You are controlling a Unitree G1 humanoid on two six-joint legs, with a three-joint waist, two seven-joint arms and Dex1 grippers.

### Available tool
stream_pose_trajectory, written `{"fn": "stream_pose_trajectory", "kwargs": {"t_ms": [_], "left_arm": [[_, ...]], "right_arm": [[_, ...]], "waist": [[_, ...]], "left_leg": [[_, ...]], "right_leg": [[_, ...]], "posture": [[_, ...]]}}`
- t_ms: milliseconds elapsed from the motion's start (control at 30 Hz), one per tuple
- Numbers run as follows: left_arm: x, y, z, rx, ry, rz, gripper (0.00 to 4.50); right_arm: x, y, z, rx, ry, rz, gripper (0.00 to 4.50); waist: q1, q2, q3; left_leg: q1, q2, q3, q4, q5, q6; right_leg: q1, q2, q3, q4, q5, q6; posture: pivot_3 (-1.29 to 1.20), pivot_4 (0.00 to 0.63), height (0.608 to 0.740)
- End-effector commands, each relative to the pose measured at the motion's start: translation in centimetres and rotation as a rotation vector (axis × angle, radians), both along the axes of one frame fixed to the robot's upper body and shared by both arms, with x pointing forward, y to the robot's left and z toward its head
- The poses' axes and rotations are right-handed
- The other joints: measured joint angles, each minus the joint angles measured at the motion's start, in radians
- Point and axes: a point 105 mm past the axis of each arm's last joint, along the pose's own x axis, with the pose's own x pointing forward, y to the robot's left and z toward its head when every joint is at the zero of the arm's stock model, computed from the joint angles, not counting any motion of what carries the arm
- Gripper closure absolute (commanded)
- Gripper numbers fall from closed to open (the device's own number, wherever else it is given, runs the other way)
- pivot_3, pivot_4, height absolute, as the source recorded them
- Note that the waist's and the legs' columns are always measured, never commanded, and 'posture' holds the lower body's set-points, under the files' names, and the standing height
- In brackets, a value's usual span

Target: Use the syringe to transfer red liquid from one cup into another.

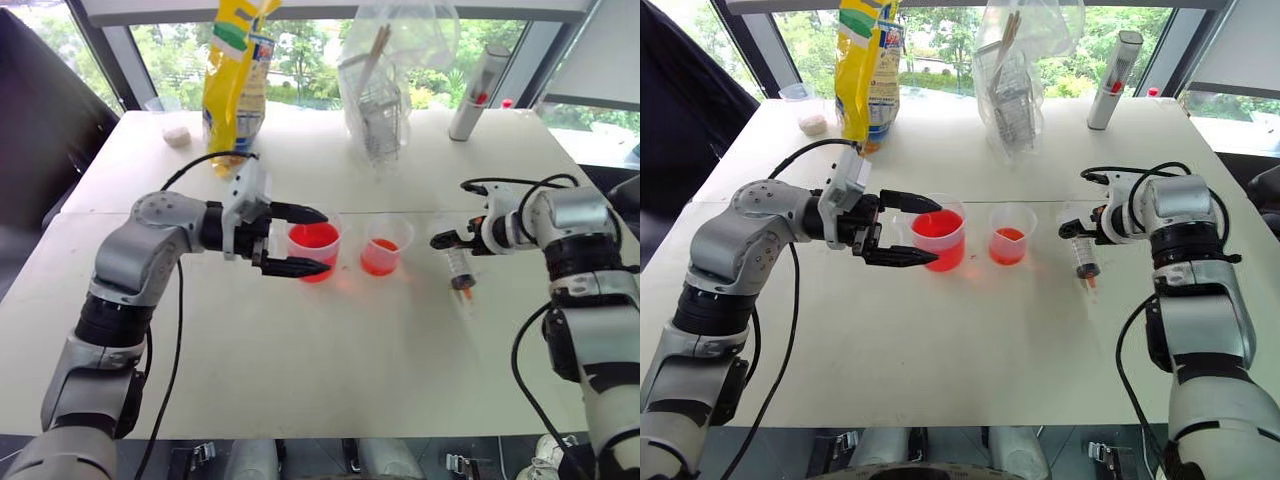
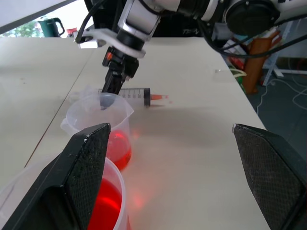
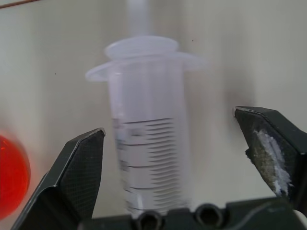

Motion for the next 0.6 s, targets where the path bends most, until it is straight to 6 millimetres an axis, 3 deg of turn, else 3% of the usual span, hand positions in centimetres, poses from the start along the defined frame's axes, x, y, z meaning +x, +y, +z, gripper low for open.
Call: {"fn": "stream_pose_trajectory", "kwargs": {"t_ms": [33, 200, 333, 467, 600], "left_arm": [[0.3, 0.3, 1.1, -0.019, -0.026, 0.011, 0.28], [1.1, 1.3, 1.7, -0.031, -0.025, 0.067, 0.28], [1.3, 2.1, 2.1, -0.021, -0.027, 0.100, 0.28], [1.1, 2.7, 2.1, -0.001, -0.029, 0.112, 0.28], [1.1, 3.0, 2.2, 0.002, -0.015, 0.124, 0.28]], "right_arm": [[-2.3, 0.1, 5.3, -0.023, -0.144, 0.085, 0.05], [-9.3, 3.7, 11.1, 0.013, -0.392, 0.410, 0.05], [-14.5, 4.8, 12.1, -0.046, -0.462, 0.624, 0.05], [-16.3, 4.6, 11.5, -0.084, -0.440, 0.677, 0.05], [-16.7, 4.3, 10.4, -0.104, -0.420, 0.693, 0.05]], "waist": [[0.004, 0.000, 0.000], [-0.005, -0.001, 0.000], [-0.002, -0.001, 0.000], [-0.004, -0.002, -0.001], [-0.005, -0.002, 0.000]], "left_leg": [[0.000, 0.000, 0.000, 0.000, 0.000, 0.000], [0.002, 0.001, -0.001, -0.001, 0.000, 0.001], [0.003, 0.001, -0.003, -0.001, 0.000, 0.001], [0.003, 0.001, -0.003, 0.000, 0.000, 0.001], [0.005, 0.001, -0.002, 0.000, 0.000, 0.001]], "right_leg": [[0.000, 0.000, 0.000, 0.000, 0.000, 0.000], [0.002, 0.001, 0.000, -0.002, 0.000, 0.000], [0.003, 0.002, -0.002, -0.001, 0.000, 0.000], [0.005, 0.001, -0.002, -0.002, 0.000, 0.000], [0.007, 0.000, -0.002, -0.002, 0.000, 0.000]], "posture": [[0.00, 0.150, 0.739], [0.00, 0.150, 0.739], [0.00, 0.150, 0.739], [0.00, 0.150, 0.739], [0.00, 0.150, 0.739]]}}
